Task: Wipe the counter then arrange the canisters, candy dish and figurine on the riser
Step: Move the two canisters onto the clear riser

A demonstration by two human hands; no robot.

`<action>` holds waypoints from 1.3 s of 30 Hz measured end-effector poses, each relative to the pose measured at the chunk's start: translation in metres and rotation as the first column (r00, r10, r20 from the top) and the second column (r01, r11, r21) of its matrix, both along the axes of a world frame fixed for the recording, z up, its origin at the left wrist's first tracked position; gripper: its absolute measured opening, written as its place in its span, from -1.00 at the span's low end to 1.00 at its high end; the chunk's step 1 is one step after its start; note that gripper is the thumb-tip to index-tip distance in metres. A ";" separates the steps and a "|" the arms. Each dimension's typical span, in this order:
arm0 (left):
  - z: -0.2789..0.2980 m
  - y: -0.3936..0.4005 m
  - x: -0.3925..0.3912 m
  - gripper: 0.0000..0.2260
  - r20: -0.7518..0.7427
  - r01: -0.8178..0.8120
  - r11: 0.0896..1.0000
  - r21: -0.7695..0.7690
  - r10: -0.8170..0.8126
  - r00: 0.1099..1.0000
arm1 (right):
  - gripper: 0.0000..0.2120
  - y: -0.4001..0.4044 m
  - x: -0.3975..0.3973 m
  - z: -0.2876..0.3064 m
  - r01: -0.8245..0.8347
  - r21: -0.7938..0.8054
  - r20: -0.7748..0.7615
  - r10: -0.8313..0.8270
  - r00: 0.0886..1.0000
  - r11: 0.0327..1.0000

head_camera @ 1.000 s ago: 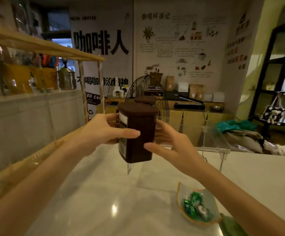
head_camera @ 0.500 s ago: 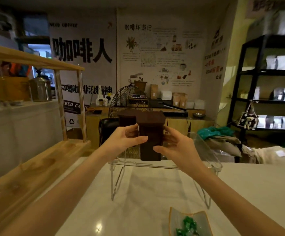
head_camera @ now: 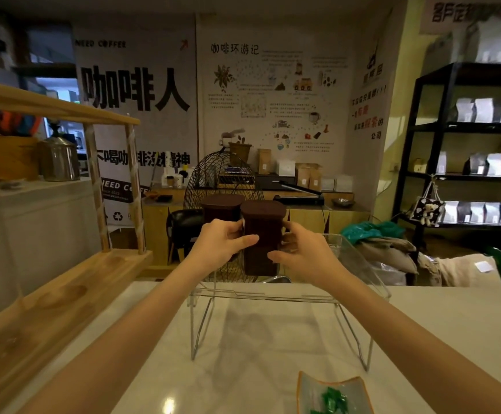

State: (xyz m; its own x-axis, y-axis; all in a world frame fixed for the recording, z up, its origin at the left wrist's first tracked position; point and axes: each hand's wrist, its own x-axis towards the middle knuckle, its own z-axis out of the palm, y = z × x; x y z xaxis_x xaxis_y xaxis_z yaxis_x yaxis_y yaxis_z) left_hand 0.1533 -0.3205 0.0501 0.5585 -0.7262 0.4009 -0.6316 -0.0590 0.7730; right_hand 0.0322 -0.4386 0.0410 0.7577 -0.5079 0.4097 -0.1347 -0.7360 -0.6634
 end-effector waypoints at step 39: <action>-0.008 -0.045 -0.011 -0.69 0.493 -0.457 0.889 0.021 0.389 0.778 | -0.58 0.001 -0.029 -0.003 -0.035 -0.499 -0.357 -0.168 0.919 0.866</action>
